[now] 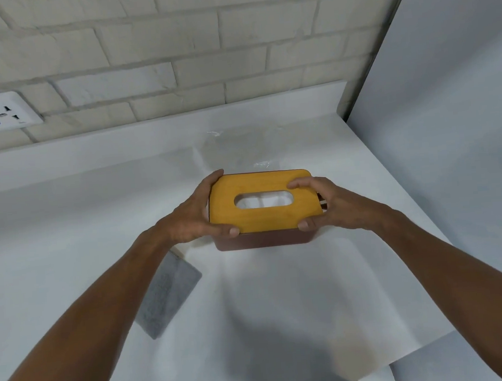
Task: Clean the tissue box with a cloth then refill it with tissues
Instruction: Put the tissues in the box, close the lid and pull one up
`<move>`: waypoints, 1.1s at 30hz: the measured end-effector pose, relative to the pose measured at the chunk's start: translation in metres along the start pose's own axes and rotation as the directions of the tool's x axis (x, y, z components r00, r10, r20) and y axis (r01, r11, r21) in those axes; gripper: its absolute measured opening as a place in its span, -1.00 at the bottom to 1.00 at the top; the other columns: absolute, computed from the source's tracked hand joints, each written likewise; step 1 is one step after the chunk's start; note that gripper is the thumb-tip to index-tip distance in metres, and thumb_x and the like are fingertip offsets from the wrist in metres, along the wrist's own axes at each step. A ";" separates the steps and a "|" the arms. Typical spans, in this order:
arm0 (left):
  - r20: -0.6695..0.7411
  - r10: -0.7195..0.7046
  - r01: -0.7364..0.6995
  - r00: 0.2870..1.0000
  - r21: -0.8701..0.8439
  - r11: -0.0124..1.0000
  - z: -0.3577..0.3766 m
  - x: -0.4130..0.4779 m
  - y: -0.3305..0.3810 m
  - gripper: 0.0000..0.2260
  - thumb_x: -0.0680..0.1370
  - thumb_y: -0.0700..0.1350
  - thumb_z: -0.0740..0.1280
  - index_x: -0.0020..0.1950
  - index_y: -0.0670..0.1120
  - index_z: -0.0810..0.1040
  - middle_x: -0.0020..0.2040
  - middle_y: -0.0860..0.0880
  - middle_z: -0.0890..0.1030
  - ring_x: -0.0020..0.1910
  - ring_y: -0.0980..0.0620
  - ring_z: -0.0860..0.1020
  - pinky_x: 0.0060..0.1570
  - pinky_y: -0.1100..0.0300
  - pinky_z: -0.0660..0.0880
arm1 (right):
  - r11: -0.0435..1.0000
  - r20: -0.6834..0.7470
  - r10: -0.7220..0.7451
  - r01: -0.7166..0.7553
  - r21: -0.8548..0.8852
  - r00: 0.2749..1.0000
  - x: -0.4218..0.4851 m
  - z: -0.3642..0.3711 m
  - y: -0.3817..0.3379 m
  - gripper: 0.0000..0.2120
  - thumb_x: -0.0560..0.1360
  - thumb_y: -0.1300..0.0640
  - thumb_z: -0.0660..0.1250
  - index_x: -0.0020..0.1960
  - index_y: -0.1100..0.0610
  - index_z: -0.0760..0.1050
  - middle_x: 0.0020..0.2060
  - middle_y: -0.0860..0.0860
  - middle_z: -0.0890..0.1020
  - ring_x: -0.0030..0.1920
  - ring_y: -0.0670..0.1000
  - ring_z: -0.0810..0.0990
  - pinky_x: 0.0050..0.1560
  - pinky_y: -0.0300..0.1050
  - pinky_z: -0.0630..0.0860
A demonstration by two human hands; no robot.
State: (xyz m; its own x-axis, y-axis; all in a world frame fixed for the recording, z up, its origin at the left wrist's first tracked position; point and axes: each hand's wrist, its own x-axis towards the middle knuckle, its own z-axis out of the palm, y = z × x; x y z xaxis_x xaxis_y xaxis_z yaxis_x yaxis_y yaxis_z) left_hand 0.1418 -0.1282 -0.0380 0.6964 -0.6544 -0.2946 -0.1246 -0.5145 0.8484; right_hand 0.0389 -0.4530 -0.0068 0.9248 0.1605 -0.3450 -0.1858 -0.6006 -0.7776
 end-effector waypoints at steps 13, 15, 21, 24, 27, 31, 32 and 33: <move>0.110 -0.054 0.063 0.992 -0.085 0.994 -0.004 -0.006 0.005 0.22 0.36 0.11 0.64 0.65 0.26 -0.28 0.63 0.22 0.03 0.55 0.21 0.12 0.38 0.29 0.26 | 0.987 0.120 0.128 -0.138 0.087 0.984 -0.002 -0.011 0.000 0.13 0.33 0.10 0.62 0.53 -0.29 -0.15 0.51 -0.11 0.16 0.27 0.03 0.53 0.38 0.13 0.42; 0.096 -0.066 0.066 0.993 0.005 0.998 -0.007 -0.007 0.008 0.17 0.41 0.05 0.60 0.66 0.25 -0.27 0.64 0.18 0.05 0.55 0.18 0.13 0.42 0.23 0.21 | 0.989 0.128 0.135 -0.142 0.050 0.983 -0.001 -0.012 0.000 0.22 0.29 0.03 0.64 0.52 -0.35 -0.24 0.56 -0.15 0.09 0.34 0.04 0.49 0.44 0.15 0.33; 0.100 -0.076 0.055 0.992 0.198 0.979 -0.011 -0.007 0.015 0.19 0.39 0.20 0.58 0.65 0.24 -0.31 0.67 0.17 0.02 0.63 0.10 0.09 0.48 0.20 0.14 | 0.973 0.099 0.122 -0.100 -0.208 0.988 -0.004 -0.012 -0.015 0.19 0.34 -0.04 0.60 0.55 -0.27 -0.29 0.54 -0.08 0.14 0.34 0.06 0.45 0.27 -0.07 0.38; 0.113 -0.093 0.065 0.989 0.227 0.972 -0.010 -0.006 0.021 0.26 0.34 0.23 0.63 0.65 0.24 -0.32 0.68 0.14 0.00 0.63 0.06 0.08 0.52 0.12 0.17 | 0.878 -0.118 0.029 -0.081 -0.471 0.993 -0.007 -0.008 -0.039 -0.02 0.31 -0.30 0.51 0.54 -0.27 0.00 0.47 -0.03 0.23 0.41 0.06 0.31 0.30 0.05 0.40; 0.085 -0.074 0.048 0.994 0.277 0.960 -0.004 -0.007 0.026 0.27 0.24 0.44 0.54 0.64 0.28 -0.30 0.68 0.14 0.00 0.64 0.00 0.11 0.55 -0.02 0.25 | 0.792 -0.296 -0.210 -0.015 -0.610 0.932 -0.004 0.008 -0.072 -0.63 0.47 -0.33 0.29 0.23 -0.28 0.45 0.16 -0.14 0.50 0.21 -0.04 0.46 0.11 -0.05 0.46; 0.031 -0.052 0.033 0.998 0.444 0.895 0.000 -0.005 0.028 0.23 0.26 0.49 0.49 0.62 0.32 -0.32 0.69 0.09 0.03 0.63 -0.04 0.16 0.51 -0.09 0.28 | 0.889 0.022 0.000 0.010 -0.458 1.000 0.008 0.027 -0.104 -0.76 0.56 -0.27 0.14 0.15 -0.40 0.50 0.04 -0.31 0.60 0.05 -0.16 0.51 0.15 -0.01 0.49; 0.020 -0.055 0.039 0.998 0.469 0.883 0.000 -0.005 0.028 0.23 0.26 0.50 0.49 0.62 0.32 -0.33 0.69 0.08 0.05 0.62 -0.06 0.18 0.50 -0.11 0.29 | 0.866 0.061 0.025 0.009 -0.500 0.998 0.014 0.027 -0.111 -0.75 0.56 -0.25 0.13 0.17 -0.41 0.50 0.10 -0.30 0.60 0.08 -0.14 0.50 0.16 -0.02 0.47; 0.016 -0.060 0.045 0.998 0.484 0.874 -0.001 -0.005 0.027 0.23 0.25 0.52 0.47 0.62 0.33 -0.33 0.69 0.07 0.06 0.62 -0.07 0.19 0.49 -0.13 0.29 | 0.851 0.101 0.068 -0.005 -0.525 0.993 0.020 0.027 -0.116 -0.73 0.57 -0.22 0.13 0.17 -0.37 0.52 0.11 -0.24 0.62 0.05 -0.10 0.52 0.11 -0.03 0.47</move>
State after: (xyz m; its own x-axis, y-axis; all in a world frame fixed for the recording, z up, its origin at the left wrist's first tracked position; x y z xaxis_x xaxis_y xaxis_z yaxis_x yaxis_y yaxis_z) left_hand 0.1355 -0.1385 -0.0132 0.6912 -0.6313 -0.3518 -0.4201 -0.7471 0.5152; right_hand 0.0699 -0.3593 0.0622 0.8718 0.1975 -0.4482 0.0113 -0.9230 -0.3846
